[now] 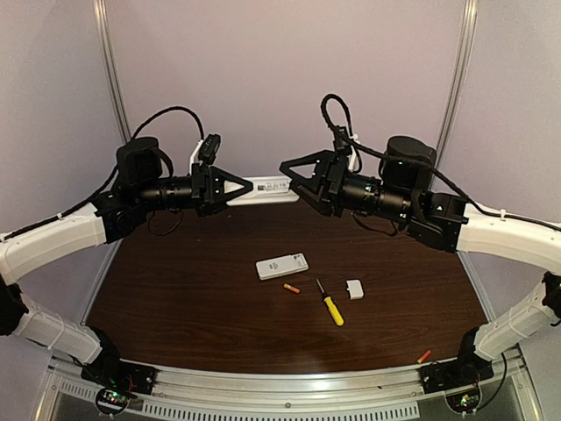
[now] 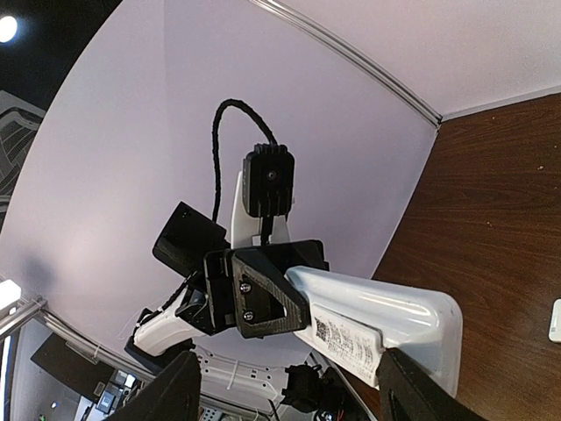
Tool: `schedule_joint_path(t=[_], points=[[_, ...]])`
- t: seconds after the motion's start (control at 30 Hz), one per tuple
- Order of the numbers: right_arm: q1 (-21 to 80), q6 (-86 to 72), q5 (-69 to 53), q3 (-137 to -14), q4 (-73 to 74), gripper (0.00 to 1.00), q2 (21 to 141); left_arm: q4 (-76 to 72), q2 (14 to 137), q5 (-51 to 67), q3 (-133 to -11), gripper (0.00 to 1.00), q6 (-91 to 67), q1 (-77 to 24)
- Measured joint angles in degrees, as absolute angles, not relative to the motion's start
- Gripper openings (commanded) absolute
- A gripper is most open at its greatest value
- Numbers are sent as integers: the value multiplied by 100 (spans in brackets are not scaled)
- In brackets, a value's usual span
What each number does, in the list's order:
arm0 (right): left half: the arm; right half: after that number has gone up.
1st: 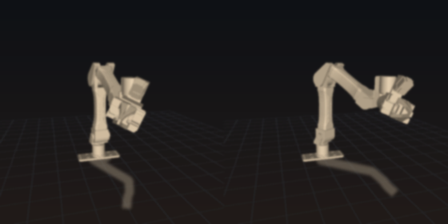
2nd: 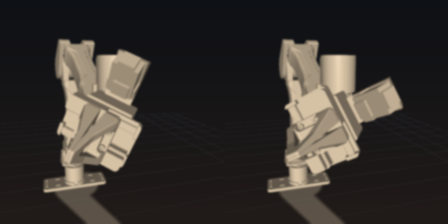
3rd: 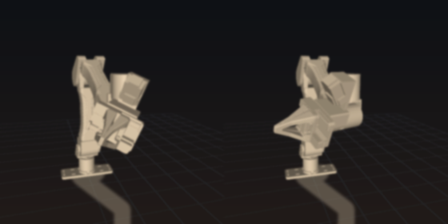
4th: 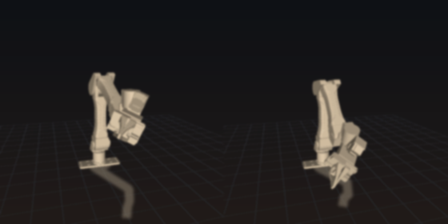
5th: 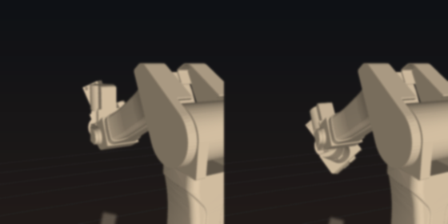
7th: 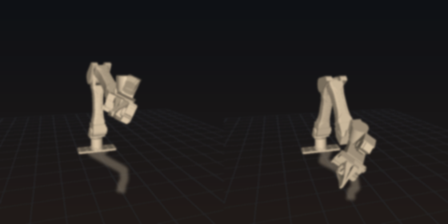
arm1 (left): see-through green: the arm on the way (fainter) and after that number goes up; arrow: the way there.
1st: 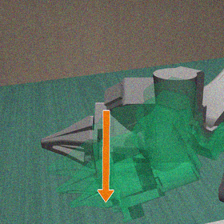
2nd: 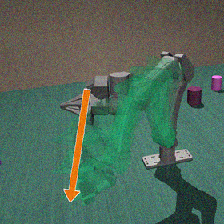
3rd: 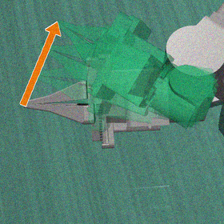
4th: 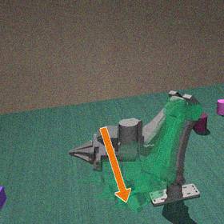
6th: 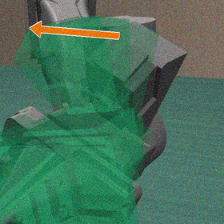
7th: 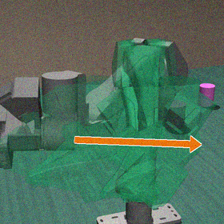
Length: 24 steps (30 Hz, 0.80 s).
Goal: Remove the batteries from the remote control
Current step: Remove the battery cover from the remote control.
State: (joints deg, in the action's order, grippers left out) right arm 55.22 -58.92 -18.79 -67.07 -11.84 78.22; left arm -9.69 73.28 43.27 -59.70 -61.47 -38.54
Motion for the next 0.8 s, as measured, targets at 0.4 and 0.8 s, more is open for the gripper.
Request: schedule_joint_path(t=[0.4,0.8], points=[[5481,-5894,-2102,-6611,-1131,70,7900,-985,7242,4272,-5680,0,-6141,-3854],[5448,-5894,-2178,-6604,-950,70,8093,-882,7185,4075,-5369,0,-6084,-3852]])
